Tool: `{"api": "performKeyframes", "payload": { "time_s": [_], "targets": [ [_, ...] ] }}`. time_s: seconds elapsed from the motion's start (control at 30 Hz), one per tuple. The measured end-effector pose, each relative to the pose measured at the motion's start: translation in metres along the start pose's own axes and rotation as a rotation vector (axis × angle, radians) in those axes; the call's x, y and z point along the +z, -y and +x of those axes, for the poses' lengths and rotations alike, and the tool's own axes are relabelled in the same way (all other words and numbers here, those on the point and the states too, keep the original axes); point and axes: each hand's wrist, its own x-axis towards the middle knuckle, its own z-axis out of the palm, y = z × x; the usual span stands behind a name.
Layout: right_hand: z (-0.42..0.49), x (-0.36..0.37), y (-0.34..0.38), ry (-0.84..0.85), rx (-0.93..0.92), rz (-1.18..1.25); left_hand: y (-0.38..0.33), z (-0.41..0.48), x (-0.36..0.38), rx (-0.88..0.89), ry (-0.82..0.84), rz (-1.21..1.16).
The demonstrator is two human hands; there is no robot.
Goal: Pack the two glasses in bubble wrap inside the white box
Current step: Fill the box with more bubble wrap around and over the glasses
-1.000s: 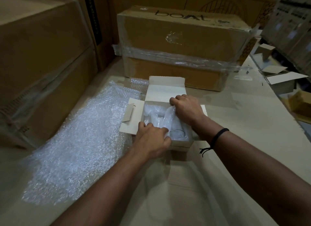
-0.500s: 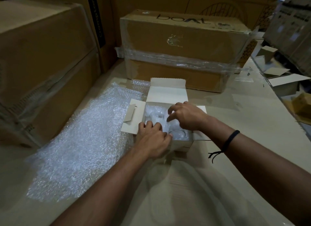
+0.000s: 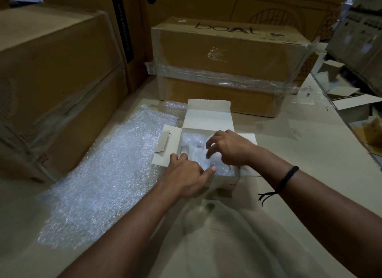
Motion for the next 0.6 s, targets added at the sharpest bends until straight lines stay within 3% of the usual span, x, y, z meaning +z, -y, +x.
{"api": "performKeyframes", "payload": {
  "time_s": [0.1, 0.23, 0.33, 0.43, 0.6],
  "targets": [
    [0.003, 0.005, 0.006, 0.112, 0.01, -0.03, 0.003, -0.001, -0.005, -0.005, 0.059, -0.05],
    [0.006, 0.007, 0.003, 0.192, 0.048, 0.039, 0.014, -0.006, -0.004, 0.066, -0.289, -0.043],
    [0.006, 0.002, -0.004, 0.086, 0.121, 0.138, 0.01, -0.006, 0.001, 0.107, -0.091, 0.016],
    [0.009, 0.002, -0.02, -0.075, 0.24, 0.033, 0.003, -0.003, 0.003, 0.08, 0.02, 0.024],
    [0.023, 0.016, -0.014, 0.071, 0.321, 0.056, -0.001, -0.001, -0.002, 0.109, 0.056, -0.009]
  ]
}}
